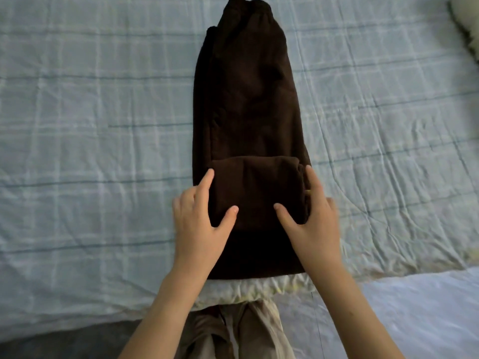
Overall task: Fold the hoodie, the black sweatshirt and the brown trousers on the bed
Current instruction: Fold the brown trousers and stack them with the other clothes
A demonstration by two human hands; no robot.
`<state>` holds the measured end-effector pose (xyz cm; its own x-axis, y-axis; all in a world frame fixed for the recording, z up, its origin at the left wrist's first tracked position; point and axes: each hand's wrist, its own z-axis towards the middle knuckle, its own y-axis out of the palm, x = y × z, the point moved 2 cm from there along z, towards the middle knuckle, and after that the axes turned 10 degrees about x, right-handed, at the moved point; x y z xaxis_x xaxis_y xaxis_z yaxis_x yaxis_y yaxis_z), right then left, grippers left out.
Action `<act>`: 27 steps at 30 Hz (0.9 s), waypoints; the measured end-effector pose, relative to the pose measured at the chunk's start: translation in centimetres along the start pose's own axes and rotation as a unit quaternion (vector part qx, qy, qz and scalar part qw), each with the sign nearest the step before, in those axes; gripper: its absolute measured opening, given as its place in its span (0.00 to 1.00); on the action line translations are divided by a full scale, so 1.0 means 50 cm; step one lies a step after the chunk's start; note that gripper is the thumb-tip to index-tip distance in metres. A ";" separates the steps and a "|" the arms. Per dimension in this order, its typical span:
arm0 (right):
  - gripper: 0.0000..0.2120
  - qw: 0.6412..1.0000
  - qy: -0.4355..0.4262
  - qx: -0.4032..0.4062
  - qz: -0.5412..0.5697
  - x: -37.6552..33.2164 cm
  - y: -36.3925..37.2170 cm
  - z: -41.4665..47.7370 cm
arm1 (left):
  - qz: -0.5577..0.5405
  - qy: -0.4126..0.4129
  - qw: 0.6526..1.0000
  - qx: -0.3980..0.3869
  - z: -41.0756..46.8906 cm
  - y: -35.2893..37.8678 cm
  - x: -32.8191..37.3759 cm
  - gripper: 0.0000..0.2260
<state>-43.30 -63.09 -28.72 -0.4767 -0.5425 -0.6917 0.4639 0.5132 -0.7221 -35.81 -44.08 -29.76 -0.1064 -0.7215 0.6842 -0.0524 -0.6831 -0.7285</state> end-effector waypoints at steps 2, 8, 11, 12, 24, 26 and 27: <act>0.38 0.992 0.014 -0.052 0.110 -0.010 0.003 0.005 | -0.094 -0.028 0.994 -0.053 0.008 0.005 0.013 0.32; 0.33 0.956 0.011 -0.056 0.289 -0.030 -0.033 0.041 | -0.251 -0.071 0.964 -0.053 0.035 -0.027 0.025 0.30; 0.29 0.962 -0.003 -0.018 0.274 -0.056 -0.035 0.096 | -0.245 -0.059 0.967 -0.030 0.087 -0.033 0.046 0.30; 0.28 0.963 -0.011 -0.009 0.268 -0.066 -0.032 0.123 | -0.238 -0.050 0.970 -0.024 0.114 -0.031 0.057 0.30; 0.21 0.945 -0.020 0.018 0.326 -0.199 0.112 0.541 | -0.308 -0.046 0.949 0.043 0.534 0.083 0.107 0.26; 0.21 0.951 0.001 0.000 0.308 -0.175 0.161 0.564 | -0.288 -0.060 0.955 0.042 0.562 0.121 0.084 0.27; 0.21 0.956 0.006 -0.006 0.294 -0.155 0.183 0.566 | -0.279 -0.062 0.957 0.040 0.568 0.139 0.076 0.27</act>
<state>-14.24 -73.01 -29.77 -0.1449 -0.1515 -0.9778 0.6455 0.7345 -0.2095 -8.40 -54.79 -31.24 0.0347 -0.2464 0.9685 0.0109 -0.9690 -0.2469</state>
